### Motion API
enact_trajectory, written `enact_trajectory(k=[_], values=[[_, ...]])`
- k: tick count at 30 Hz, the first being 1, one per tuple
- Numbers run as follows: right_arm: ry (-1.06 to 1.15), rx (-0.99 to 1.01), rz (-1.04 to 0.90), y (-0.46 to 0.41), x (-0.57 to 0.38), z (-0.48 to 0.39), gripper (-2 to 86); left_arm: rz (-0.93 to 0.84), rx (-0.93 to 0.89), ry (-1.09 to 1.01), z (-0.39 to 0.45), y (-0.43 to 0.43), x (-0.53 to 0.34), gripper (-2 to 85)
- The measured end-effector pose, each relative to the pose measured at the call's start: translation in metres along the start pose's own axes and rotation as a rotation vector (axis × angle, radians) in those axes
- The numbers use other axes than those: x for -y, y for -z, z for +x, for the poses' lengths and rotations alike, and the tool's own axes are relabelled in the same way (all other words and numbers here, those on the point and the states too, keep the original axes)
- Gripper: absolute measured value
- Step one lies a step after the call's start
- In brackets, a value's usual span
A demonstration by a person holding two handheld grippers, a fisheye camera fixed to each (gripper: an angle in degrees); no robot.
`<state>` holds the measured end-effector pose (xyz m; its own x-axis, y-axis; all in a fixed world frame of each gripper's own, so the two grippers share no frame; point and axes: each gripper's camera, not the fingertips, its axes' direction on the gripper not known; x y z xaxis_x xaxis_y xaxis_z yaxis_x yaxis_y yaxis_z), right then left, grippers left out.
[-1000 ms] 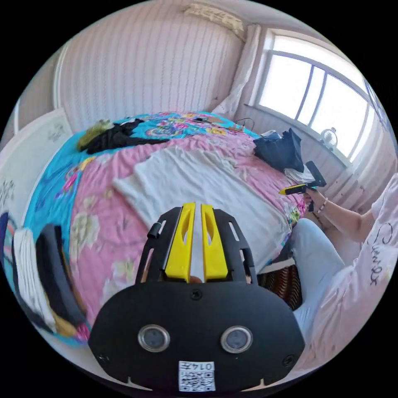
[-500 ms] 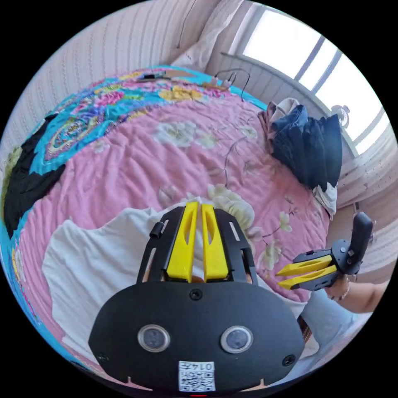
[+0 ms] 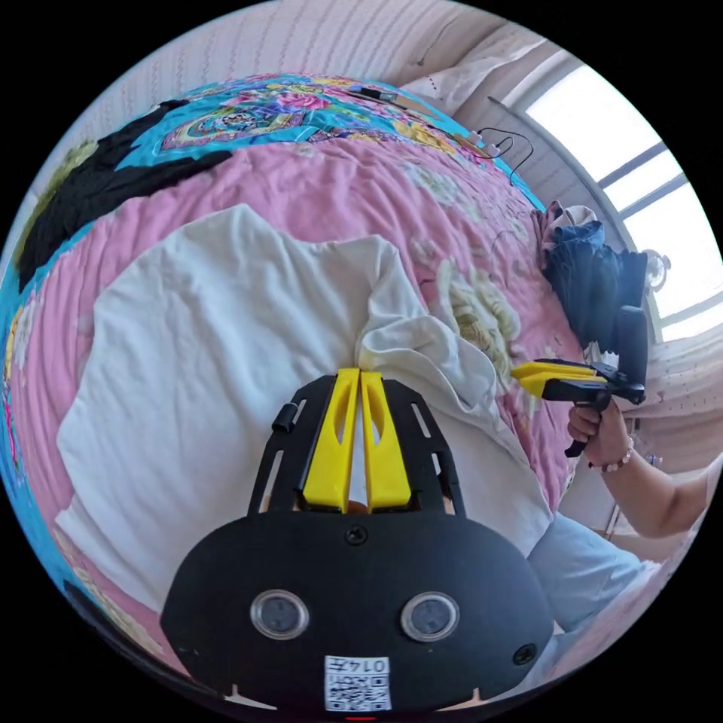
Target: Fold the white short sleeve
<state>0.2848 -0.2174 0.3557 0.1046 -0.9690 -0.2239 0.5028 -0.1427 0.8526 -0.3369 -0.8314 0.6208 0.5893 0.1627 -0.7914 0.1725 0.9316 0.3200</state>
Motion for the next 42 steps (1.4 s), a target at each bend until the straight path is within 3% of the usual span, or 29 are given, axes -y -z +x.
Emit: enact_trajectory(k=[5, 9, 11, 15, 22, 26, 28, 36, 42], values=[[0.137, 0.023, 0.0, -0.028, 0.012, -0.024, 10.3, 0.037, -0.04, 0.001, -0.013, -0.007, -0.002, -1.0], [0.197, -0.152, -0.016, -0.049, 0.012, -0.038, 8.8, 0.083, -0.056, -0.053, -0.006, 0.001, 0.001, -1.0], [0.175, -0.204, -0.017, -0.055, 0.012, -0.032, 3.6, 0.148, -0.093, -0.102, 0.004, 0.014, 0.005, -1.0], [0.075, -0.185, 0.131, -0.025, -0.003, -0.01, 1.5, 0.252, -0.171, -0.196, 0.023, 0.031, 0.029, -1.0], [-0.153, -0.199, 0.332, 0.008, -0.046, 0.044, 0.7, 0.212, -0.195, -0.377, 0.083, -0.007, 0.099, -1.0], [-0.3, -0.171, 0.29, -0.015, -0.053, 0.081, 0.6, -0.021, -0.101, -0.451, 0.109, -0.07, 0.111, -0.8], [-0.343, -0.16, 0.237, -0.028, -0.053, 0.095, 0.6, -0.006, -0.105, -0.448, 0.106, -0.068, 0.108, -0.6], [-0.321, -0.175, 0.18, -0.049, -0.054, 0.105, 0.0, 0.193, -0.146, -0.316, 0.047, 0.04, 0.047, 3.6], [-0.115, -0.222, 0.131, -0.063, -0.042, 0.063, -0.1, 0.356, -0.087, 0.077, -0.054, 0.128, -0.118, 1.1]])
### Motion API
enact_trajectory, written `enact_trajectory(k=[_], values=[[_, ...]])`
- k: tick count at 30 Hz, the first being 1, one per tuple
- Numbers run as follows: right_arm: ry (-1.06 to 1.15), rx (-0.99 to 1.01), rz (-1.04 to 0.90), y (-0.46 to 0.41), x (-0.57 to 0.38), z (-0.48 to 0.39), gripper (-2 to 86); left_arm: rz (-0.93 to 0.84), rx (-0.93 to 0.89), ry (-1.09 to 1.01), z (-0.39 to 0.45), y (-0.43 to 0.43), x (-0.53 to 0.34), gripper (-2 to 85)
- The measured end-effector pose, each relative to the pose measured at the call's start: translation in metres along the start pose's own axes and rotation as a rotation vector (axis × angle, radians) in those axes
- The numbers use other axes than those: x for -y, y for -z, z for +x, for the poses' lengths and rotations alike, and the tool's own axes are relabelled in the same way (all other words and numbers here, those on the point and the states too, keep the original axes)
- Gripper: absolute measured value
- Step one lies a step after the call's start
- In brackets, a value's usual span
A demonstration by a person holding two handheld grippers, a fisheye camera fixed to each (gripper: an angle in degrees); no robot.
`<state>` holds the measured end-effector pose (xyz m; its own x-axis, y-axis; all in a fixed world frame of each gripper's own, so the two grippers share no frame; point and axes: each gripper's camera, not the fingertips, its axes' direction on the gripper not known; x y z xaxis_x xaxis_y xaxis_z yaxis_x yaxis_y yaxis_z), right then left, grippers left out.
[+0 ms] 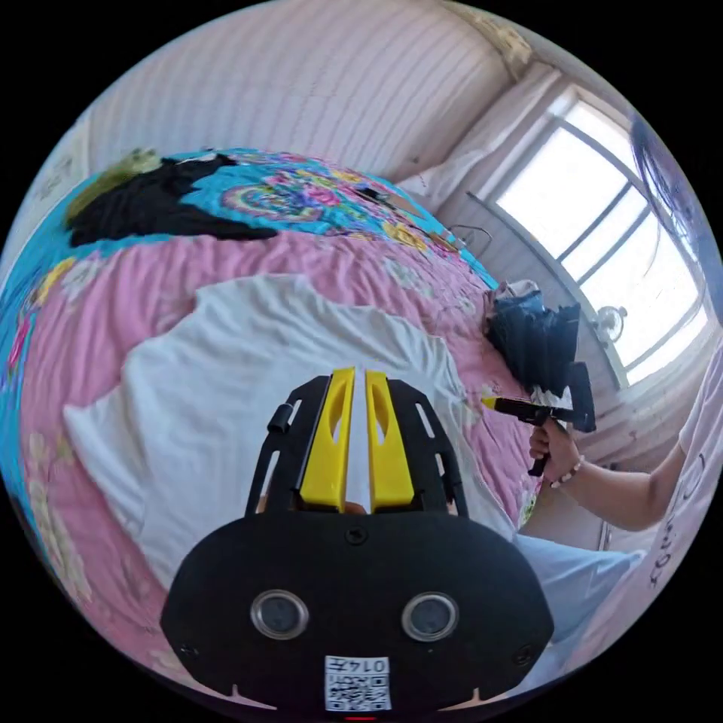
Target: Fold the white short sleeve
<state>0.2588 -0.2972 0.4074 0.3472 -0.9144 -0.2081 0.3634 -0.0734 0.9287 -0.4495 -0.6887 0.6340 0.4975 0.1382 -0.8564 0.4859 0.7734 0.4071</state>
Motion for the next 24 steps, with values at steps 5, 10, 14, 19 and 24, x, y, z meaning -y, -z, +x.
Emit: enact_trajectory(k=[5, 10, 14, 19, 24], values=[[0.369, 0.113, -0.195, -0.087, 0.029, -0.122, -0.1, -0.01, 0.233, 0.299, -0.078, 0.112, -0.116, -0.9], [0.608, 0.293, -0.349, -0.202, 0.05, -0.259, 0.7, -0.105, 0.385, 0.435, -0.102, 0.162, -0.176, -1.0], [0.779, 0.296, -0.397, -0.299, 0.058, -0.375, 5.1, -0.082, 0.443, 0.438, -0.109, 0.183, -0.203, -1.0], [0.761, 0.219, -0.413, -0.398, 0.079, -0.445, 9.7, 0.028, 0.424, 0.391, -0.131, 0.187, -0.184, -1.0], [0.707, 0.007, -0.516, -0.47, 0.081, -0.444, 2.0, 0.101, 0.371, 0.402, -0.169, 0.173, -0.153, -1.0]])
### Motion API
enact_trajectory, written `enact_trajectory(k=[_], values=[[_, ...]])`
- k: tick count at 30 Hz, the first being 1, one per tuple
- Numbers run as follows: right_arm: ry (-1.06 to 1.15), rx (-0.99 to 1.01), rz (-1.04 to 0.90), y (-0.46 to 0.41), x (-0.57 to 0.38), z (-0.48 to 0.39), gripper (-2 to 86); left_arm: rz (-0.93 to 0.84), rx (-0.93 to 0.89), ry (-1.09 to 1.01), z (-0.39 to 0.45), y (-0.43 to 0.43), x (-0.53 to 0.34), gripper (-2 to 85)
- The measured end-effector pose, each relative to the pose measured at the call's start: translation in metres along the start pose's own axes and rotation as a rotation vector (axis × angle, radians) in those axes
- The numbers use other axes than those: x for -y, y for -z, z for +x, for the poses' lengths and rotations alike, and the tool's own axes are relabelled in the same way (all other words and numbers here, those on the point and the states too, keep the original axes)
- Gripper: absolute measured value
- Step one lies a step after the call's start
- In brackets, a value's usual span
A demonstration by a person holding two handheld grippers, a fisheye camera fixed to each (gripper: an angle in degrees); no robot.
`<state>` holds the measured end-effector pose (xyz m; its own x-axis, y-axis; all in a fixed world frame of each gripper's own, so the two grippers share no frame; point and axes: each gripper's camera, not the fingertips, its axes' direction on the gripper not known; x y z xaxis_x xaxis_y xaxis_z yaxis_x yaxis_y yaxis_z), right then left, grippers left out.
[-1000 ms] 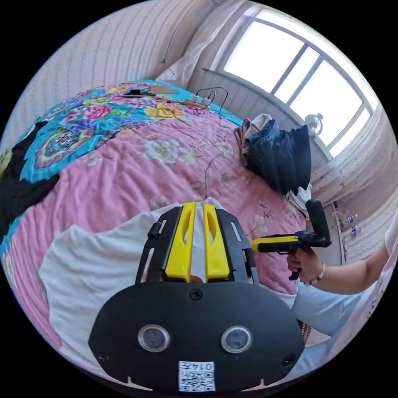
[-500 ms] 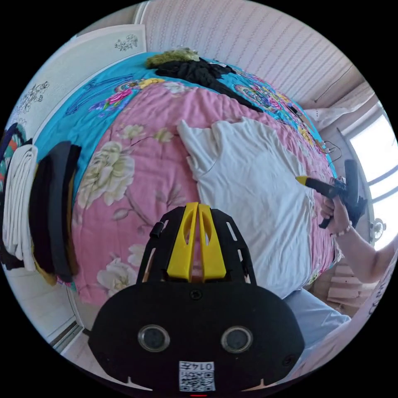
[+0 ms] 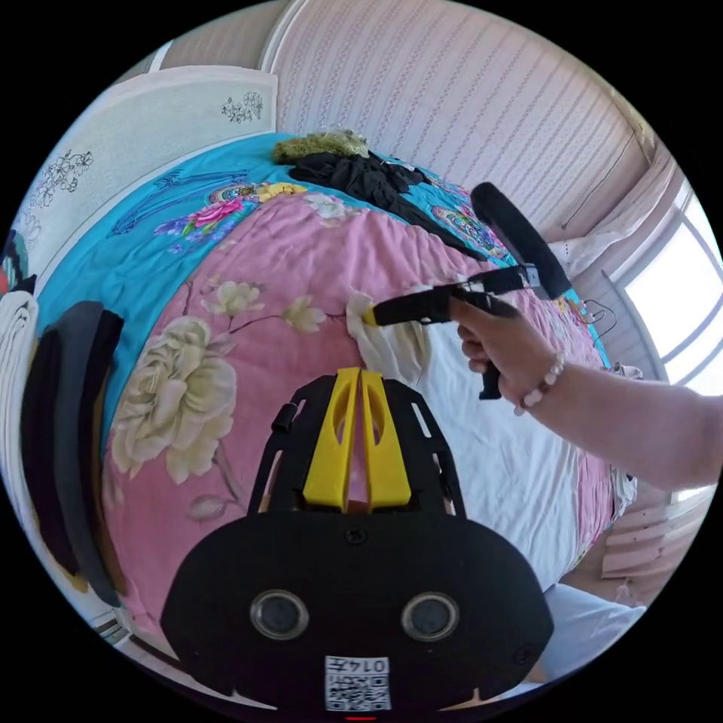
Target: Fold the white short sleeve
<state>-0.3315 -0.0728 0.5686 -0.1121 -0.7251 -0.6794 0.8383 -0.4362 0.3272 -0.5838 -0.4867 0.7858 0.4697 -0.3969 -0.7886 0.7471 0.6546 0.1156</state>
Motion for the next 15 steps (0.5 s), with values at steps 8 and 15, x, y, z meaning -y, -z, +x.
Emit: enact_trajectory(k=[8, 15], values=[[-0.058, 0.041, 0.12, 0.028, -0.081, 0.044, 3.4, -0.031, -0.023, -0.077, 0.001, -0.01, 0.013, 0.4], [0.063, -0.021, 0.165, 0.035, -0.076, 0.032, 5.6, -0.071, -0.034, -0.086, -0.009, -0.014, 0.009, 2.7]])
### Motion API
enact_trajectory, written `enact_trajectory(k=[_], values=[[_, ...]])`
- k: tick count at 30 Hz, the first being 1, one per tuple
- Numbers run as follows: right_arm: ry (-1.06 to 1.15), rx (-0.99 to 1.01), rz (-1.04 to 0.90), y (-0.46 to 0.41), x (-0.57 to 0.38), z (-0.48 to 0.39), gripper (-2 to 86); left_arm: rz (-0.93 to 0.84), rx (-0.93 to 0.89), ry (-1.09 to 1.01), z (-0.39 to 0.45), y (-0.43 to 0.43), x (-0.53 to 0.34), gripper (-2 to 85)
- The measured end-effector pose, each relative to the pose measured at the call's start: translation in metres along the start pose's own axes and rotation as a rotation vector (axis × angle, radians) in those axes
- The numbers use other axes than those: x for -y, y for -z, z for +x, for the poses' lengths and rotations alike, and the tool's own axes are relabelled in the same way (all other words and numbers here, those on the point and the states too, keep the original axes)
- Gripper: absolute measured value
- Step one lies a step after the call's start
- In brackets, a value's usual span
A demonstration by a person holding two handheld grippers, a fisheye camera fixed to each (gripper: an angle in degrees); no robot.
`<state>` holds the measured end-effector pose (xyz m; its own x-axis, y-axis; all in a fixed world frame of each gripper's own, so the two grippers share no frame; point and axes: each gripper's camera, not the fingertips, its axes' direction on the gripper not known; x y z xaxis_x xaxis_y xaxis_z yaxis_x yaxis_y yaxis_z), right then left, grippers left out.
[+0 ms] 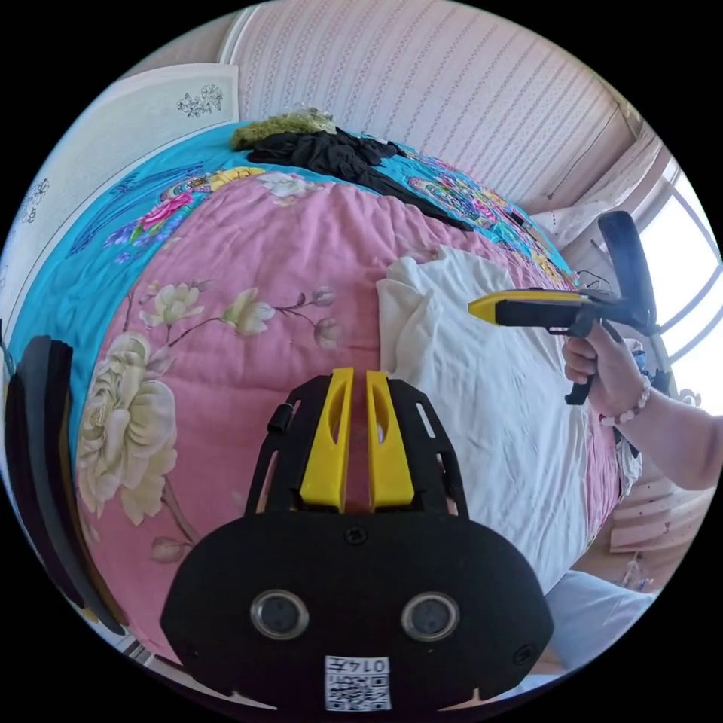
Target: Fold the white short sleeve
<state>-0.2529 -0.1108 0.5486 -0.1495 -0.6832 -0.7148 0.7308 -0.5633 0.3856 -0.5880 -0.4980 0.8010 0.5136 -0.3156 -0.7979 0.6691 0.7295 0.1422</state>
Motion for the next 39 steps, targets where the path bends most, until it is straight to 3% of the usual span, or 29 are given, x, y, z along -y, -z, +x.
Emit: enact_trajectory(k=[4, 7, 11, 13, 20, 28, 30, 35, 39], values=[[0.01, 0.003, 0.006, -0.021, 0.033, -0.002, 6.7, 0.075, -0.028, 0.033, -0.016, 0.035, -0.011, 4.0], [-0.038, 0.046, -0.116, -0.058, 0.047, 0.005, 5.4, 0.116, -0.089, 0.048, -0.022, 0.046, -0.016, 8.6], [-0.021, 0.095, -0.103, -0.063, 0.046, -0.004, 1.6, -0.041, -0.261, 0.099, -0.039, 0.005, -0.014, 4.9], [0.018, 0.103, -0.094, -0.056, 0.053, -0.017, 1.1, -0.019, -0.297, 0.099, -0.045, 0.008, -0.017, 4.2], [0.276, 0.111, -0.06, -0.076, 0.129, -0.109, 0.4, 0.217, -0.255, 0.278, -0.088, 0.067, -0.052, 2.2], [0.468, -0.059, -0.366, -0.204, 0.164, -0.185, 0.6, 0.088, -0.138, 0.325, -0.1, 0.046, -0.071, 3.5], [0.466, -0.082, -0.353, -0.204, 0.162, -0.187, 1.1, 0.064, -0.153, 0.309, -0.098, 0.041, -0.077, 2.3], [0.397, -0.018, -0.205, -0.144, 0.164, -0.176, 2.6, 0.035, 0.01, 0.183, -0.071, 0.052, -0.082, -0.4], [0.375, 0.072, -0.235, -0.131, 0.148, -0.175, 4.6, 0.195, 0.105, 0.185, -0.053, 0.072, -0.086, 0.6]])
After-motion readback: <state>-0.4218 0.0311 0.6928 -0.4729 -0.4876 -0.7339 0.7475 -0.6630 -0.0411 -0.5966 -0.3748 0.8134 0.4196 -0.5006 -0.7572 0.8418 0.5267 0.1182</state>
